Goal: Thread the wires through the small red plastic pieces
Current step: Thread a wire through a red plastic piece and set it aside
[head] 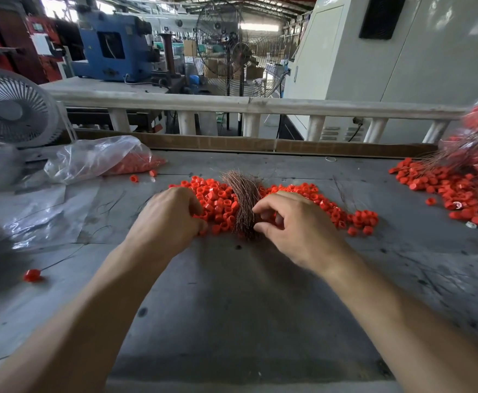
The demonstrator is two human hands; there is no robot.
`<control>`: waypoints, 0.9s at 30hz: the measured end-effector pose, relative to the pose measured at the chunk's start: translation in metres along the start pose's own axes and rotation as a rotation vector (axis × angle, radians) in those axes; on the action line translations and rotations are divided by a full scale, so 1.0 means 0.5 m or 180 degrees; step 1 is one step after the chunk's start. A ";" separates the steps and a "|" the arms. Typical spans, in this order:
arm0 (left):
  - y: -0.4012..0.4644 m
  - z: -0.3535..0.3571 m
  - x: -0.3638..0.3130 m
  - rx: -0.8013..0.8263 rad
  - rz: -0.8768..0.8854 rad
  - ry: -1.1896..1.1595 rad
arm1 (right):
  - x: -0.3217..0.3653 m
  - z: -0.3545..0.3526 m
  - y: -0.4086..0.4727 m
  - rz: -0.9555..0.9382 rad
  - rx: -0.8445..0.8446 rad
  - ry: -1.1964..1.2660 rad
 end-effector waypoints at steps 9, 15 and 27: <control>-0.006 0.004 -0.005 -0.0173 0.0176 0.0090 | 0.012 0.010 0.006 -0.0339 -0.0084 -0.0052; -0.002 0.008 -0.005 -0.0203 0.0167 0.0126 | 0.026 -0.003 0.009 -0.0772 -0.0419 0.0234; 0.000 0.024 -0.007 -0.0187 0.0283 0.0196 | 0.053 -0.059 -0.002 -0.0227 -0.1919 0.2788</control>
Point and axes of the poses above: each hand's wrist, its own y-axis towards the middle knuckle, its own z-axis out of the palm, x = y × z, the point moved 2 cm from there along y, towards the middle knuckle, and after that the axes turned 9 degrees about y, right-handed, at the moved point
